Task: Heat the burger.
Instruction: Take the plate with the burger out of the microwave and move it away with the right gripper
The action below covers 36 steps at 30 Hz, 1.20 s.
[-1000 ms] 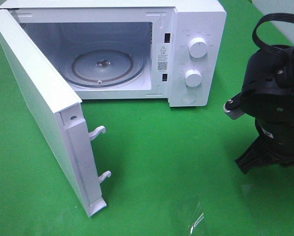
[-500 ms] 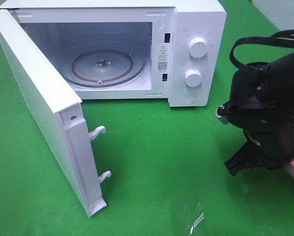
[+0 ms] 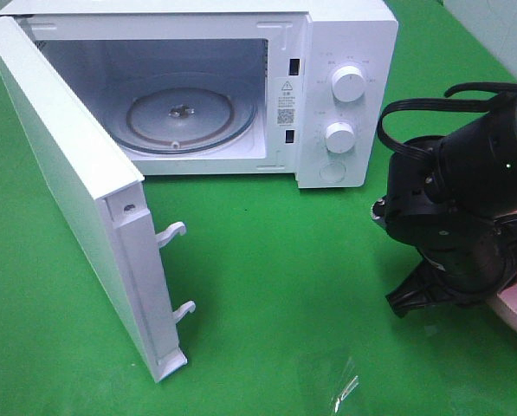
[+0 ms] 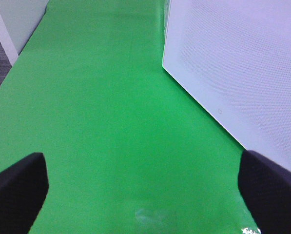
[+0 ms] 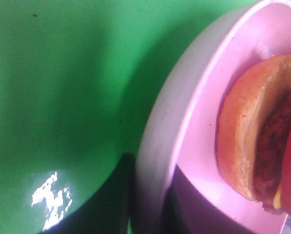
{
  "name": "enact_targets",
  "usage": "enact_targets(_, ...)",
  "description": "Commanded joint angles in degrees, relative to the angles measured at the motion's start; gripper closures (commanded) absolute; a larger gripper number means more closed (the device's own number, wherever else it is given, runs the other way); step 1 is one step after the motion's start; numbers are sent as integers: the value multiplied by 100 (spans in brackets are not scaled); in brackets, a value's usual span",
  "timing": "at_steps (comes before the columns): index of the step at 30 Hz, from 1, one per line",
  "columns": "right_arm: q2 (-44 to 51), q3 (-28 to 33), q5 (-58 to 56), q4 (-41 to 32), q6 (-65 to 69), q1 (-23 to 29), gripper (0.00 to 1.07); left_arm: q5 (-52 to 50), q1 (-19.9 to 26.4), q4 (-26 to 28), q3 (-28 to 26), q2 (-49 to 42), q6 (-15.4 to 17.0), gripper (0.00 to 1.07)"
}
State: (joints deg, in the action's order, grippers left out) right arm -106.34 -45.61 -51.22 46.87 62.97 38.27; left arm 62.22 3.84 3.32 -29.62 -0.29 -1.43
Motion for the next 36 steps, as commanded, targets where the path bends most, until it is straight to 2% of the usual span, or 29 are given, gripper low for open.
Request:
enact_targets(1,-92,-23,-241,321,138,-23,99,-86,-29,23,0,-92,6,8)
enact_targets(13,-309,-17,413,269,384,-155,95,-86,-29,23,0,-92,6,8)
enact_targets(20,-309,-17,521,195,372,-149,86,-86,-29,23,0,-92,6,8)
enact_targets(21,-304,-23,561,97,350,-149,81,-86,-29,23,0,-92,6,8)
enact_targets(26,-80,-23,613,-92,229,-149,71,-86,-29,23,0,-92,6,8)
enact_targets(32,252,-23,802,-252,-97,-149,70,-86,-29,23,0,-92,6,8)
enact_targets(36,590,-23,1083,-487,-521,-149,66,-86,-29,23,0,-92,6,8)
